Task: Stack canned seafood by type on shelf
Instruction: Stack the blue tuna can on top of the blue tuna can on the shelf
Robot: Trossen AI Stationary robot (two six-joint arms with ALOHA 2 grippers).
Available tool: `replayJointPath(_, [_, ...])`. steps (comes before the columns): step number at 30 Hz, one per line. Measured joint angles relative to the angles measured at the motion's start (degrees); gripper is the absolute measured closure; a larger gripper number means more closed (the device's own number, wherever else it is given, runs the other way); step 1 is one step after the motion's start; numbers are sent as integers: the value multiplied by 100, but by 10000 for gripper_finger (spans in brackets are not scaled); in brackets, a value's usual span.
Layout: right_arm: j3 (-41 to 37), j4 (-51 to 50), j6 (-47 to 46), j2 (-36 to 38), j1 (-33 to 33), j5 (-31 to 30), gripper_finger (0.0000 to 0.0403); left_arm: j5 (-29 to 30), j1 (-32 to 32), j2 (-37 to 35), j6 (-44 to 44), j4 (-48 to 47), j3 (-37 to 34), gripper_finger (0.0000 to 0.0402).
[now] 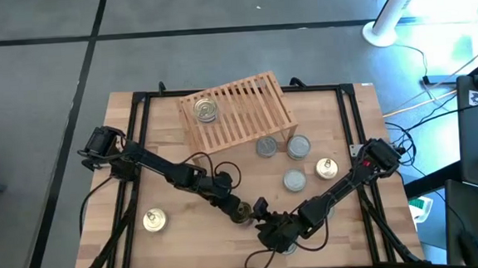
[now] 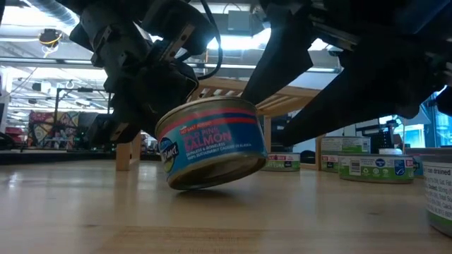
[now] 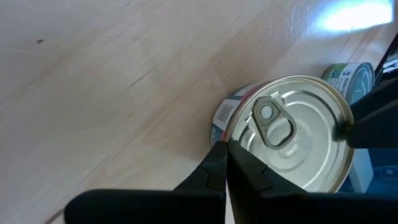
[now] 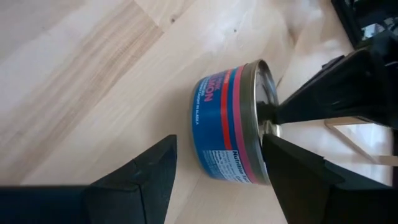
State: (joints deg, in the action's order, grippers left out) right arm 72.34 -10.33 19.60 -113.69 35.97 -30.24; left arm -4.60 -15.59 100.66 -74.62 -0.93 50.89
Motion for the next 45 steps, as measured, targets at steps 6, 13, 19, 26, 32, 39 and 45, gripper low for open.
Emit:
replayJointPath(6, [0,8,-49,0,-14,-44,146,0,0,0,-23,-10,0,401])
replayJointPath(13, [0,33,-12,0,-51,-117,97,2,0,0,-27,-11,0,401])
replayJointPath(19, [0,31,86,0,-52,-107,84,2,0,-2,-31,-11,0,401])
replayJointPath(26, [4,121,892,-137,-50,-131,84,-10,0,-2,-37,-9,0,401])
replayJointPath(32, [31,504,1219,-358,-41,-591,84,-77,0,-2,-40,9,2,402])
replayJointPath(39, [19,741,1324,-380,-41,-846,84,-167,5,-2,-59,-7,2,401])
replayJointPath(45, [15,741,1548,-380,-68,-753,84,-239,4,-2,-58,8,2,401])
